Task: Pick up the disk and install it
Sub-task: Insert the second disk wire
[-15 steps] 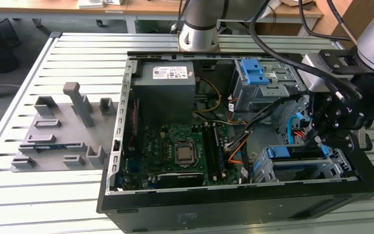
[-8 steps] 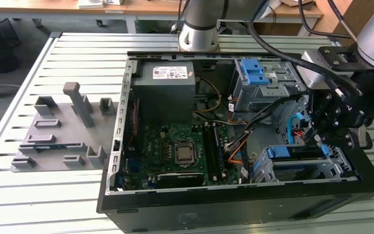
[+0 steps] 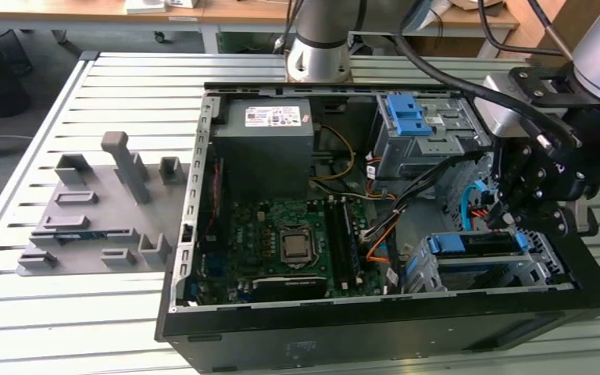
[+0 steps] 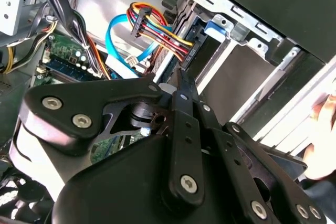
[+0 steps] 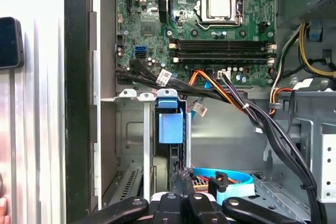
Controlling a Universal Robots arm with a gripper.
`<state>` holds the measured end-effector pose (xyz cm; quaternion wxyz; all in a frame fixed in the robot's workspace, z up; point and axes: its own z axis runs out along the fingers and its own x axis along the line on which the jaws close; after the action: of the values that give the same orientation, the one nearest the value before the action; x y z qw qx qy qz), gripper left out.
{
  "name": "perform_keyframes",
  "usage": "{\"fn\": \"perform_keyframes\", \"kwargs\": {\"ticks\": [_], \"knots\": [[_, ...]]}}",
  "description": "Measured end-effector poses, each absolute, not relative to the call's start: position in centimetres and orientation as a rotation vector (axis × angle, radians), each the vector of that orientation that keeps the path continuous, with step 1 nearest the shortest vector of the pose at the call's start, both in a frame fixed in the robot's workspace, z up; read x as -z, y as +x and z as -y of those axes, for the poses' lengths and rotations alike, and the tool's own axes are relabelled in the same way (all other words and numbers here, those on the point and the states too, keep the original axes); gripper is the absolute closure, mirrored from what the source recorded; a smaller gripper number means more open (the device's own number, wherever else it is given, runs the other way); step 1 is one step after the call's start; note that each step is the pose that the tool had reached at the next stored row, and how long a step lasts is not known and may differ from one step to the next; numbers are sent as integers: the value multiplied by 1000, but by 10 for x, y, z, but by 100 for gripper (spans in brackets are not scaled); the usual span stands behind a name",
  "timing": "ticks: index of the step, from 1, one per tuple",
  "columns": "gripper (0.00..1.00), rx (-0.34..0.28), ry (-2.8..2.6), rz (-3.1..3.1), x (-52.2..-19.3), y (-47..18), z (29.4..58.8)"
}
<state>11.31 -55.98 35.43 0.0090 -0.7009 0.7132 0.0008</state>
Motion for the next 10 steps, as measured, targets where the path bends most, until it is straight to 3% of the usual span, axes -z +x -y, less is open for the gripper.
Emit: {"fn": "perform_keyframes", "kwargs": {"ticks": [10], "knots": [[89, -3, -2189, -2228, -367, 104, 560]]}}
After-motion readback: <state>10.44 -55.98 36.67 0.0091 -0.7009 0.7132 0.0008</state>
